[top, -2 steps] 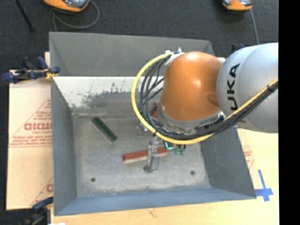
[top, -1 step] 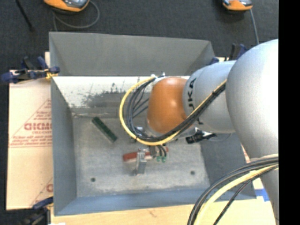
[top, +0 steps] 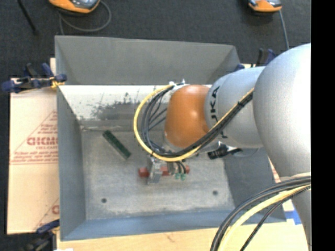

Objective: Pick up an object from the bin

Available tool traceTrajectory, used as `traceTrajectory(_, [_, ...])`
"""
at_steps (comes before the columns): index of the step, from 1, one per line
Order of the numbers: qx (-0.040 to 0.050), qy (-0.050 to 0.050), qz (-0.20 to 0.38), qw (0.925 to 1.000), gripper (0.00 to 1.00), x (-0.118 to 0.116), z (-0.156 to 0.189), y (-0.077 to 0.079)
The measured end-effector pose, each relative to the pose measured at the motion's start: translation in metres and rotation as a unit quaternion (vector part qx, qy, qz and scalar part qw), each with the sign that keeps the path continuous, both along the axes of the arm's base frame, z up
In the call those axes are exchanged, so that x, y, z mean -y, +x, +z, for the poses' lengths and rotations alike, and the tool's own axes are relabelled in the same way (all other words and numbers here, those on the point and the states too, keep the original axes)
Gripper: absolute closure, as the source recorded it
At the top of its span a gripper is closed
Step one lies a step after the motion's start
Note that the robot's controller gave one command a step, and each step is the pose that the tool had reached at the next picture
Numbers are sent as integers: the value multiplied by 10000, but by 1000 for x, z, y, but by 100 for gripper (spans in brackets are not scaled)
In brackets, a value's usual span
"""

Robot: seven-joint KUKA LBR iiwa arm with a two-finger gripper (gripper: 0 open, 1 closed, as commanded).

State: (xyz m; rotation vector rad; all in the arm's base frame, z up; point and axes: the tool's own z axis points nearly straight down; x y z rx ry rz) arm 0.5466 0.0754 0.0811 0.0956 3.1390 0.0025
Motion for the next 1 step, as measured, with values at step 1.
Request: traceTrajectory(1, [52, -9, 174, 9998, 100, 3, 171, -7])
